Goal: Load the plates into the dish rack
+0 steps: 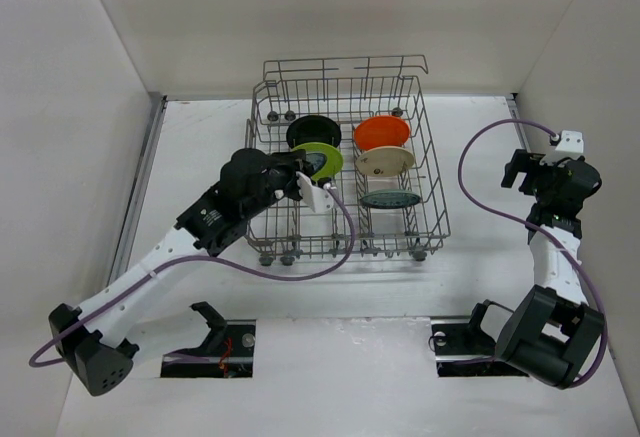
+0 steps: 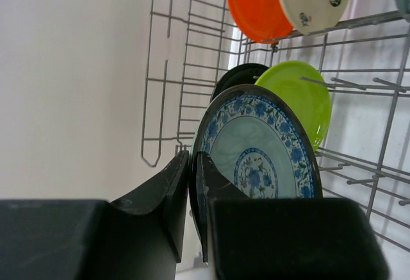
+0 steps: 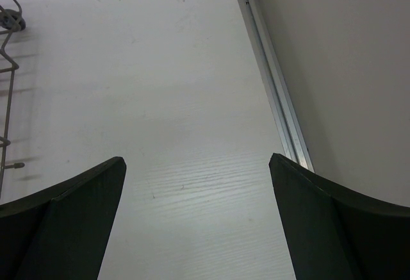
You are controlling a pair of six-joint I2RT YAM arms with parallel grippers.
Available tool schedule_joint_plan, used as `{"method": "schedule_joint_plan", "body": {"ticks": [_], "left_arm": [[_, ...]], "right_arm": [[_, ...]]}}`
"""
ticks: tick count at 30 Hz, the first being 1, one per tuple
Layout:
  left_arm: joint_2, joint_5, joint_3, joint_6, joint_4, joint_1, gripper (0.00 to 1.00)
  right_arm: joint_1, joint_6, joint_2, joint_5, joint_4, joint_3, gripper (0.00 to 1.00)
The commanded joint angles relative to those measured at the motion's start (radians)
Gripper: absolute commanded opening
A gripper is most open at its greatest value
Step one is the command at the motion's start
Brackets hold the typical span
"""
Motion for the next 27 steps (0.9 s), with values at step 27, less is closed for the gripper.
{"method": "schedule_joint_plan", "body": {"ticks": [27], "left_arm": [[0.055, 0.554, -0.110, 0.160, 0.197, 0.182, 0.08]], "right_arm": [[0.010, 0.019, -0.010, 0.020, 0.061, 0.008, 1.00]]}}
